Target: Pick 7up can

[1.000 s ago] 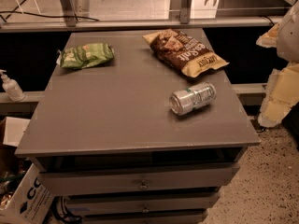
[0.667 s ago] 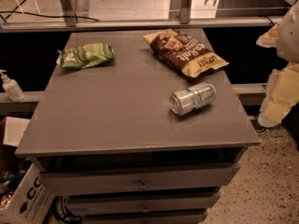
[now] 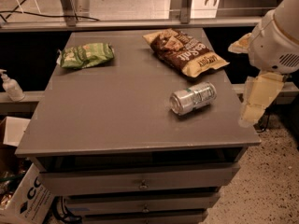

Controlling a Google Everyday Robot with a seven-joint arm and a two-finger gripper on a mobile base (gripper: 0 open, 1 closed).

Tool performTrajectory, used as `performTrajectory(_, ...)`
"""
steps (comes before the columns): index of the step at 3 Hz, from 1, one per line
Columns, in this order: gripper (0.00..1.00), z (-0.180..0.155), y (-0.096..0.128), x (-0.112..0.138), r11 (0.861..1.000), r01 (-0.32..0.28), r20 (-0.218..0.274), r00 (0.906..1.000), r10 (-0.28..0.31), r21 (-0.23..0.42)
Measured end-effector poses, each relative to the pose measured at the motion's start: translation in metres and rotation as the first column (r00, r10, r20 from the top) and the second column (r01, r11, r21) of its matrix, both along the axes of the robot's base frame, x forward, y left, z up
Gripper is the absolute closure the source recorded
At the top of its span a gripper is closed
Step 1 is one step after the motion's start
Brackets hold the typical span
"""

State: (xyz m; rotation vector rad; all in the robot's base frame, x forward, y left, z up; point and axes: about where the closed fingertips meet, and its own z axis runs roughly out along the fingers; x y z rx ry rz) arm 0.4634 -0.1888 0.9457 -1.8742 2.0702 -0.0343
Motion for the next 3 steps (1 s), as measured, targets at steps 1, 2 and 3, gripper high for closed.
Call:
performTrajectory(1, 0.00, -0.025, 0.018, 0.024, 0.995, -0.096, -0.002, 0.9954, 0.096, 0.010)
performTrajectory(2, 0.00, -0.048, 0.027, 0.045, 0.987, -0.159, -0.011, 0.9872, 0.159, 0.013)
performTrajectory(3, 0.00, -0.072, 0.031, 0.063, 0.981, -0.196, -0.025, 0.9803, 0.196, 0.017)
